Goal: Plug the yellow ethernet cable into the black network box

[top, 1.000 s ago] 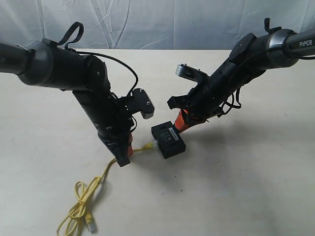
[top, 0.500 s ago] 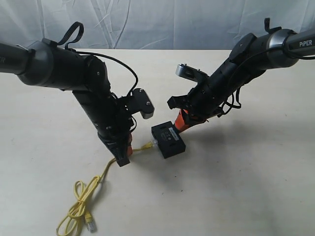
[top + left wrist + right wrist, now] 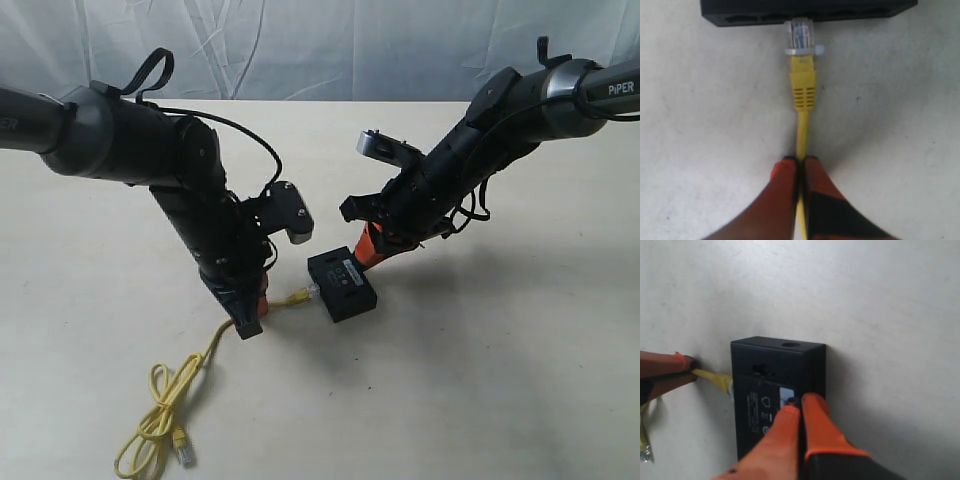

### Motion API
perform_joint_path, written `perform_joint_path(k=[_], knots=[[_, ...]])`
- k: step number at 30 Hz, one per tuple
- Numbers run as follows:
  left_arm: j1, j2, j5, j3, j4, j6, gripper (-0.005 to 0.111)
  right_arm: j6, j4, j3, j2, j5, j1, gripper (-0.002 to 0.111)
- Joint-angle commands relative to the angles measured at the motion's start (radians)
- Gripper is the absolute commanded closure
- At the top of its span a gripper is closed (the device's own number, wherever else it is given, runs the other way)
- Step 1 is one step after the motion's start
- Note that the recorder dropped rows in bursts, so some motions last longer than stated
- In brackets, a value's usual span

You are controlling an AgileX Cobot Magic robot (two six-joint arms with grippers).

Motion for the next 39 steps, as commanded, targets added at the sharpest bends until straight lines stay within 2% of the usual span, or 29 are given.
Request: perform_joint_path(k=[1, 20, 30, 39], knots=[[-0.024, 0.009, 0.002, -0.001, -0.003, 0.010, 0.107, -0.002, 0.004, -0.005, -0.002, -0.006, -0.001, 0.109], [-0.028, -0.045, -0.001, -0.001, 0.000, 0.008, 0.107, 0.006, 0.007, -0.005, -0.002, 0.003, -0.001, 0.109], [-0.028, -0.023, -0.019, -0.001, 0.010, -0.042, 0.107, 0.139, 0.007, -0.005, -0.002, 0.007, -0.001, 0.109], [-0.022, -0.023, -0.015, -0.001, 0.036, -0.070, 0.107, 0.243, -0.004, -0.005, -0.010, -0.070, -0.001, 0.109]])
